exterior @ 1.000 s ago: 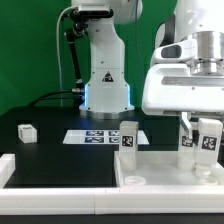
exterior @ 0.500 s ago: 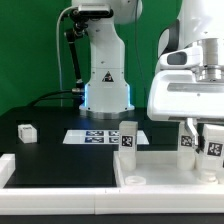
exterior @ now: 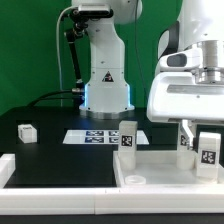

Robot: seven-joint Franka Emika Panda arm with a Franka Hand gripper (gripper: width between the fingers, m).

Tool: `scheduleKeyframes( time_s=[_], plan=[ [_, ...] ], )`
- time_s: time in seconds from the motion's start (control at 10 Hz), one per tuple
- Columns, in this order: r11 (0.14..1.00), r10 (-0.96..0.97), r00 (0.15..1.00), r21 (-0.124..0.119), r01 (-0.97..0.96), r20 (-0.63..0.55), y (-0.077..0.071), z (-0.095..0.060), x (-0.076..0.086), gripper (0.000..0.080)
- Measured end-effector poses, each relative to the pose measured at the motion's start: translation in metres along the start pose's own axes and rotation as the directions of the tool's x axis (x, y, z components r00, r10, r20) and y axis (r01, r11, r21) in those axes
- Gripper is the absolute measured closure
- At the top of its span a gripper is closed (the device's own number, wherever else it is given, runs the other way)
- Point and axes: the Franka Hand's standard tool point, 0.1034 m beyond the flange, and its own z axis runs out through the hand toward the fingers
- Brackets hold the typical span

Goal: Assemble square table

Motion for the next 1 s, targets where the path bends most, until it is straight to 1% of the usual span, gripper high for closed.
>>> scheduleKeyframes(
  time_s=[0.1, 0.2, 0.3, 0.4, 0.7, 0.8, 1.0],
  plan=[
    [1.0, 0.0, 1.0, 0.0, 0.0, 0.0, 0.0, 0.0, 0.0, 0.0264],
    [1.0, 0.0, 1.0, 0.0, 0.0, 0.0, 0.0, 0.0, 0.0, 0.0174],
    [1.0, 0.0, 1.0, 0.0, 0.0, 0.0, 0.0, 0.0, 0.0, 0.0174],
    [1.0, 0.0, 1.0, 0.0, 0.0, 0.0, 0.0, 0.0, 0.0, 0.0154],
    [1.0, 0.0, 1.0, 0.0, 0.0, 0.0, 0.0, 0.0, 0.0, 0.015],
    [1.0, 0.011, 1.0, -0.003, -0.011, 0.02, 0.003, -0.001, 0.0, 0.015],
    [0.996, 0.085, 0.99, -0.002, -0.085, 0.114, 0.016, -0.014, 0.01, 0.015]
  ],
)
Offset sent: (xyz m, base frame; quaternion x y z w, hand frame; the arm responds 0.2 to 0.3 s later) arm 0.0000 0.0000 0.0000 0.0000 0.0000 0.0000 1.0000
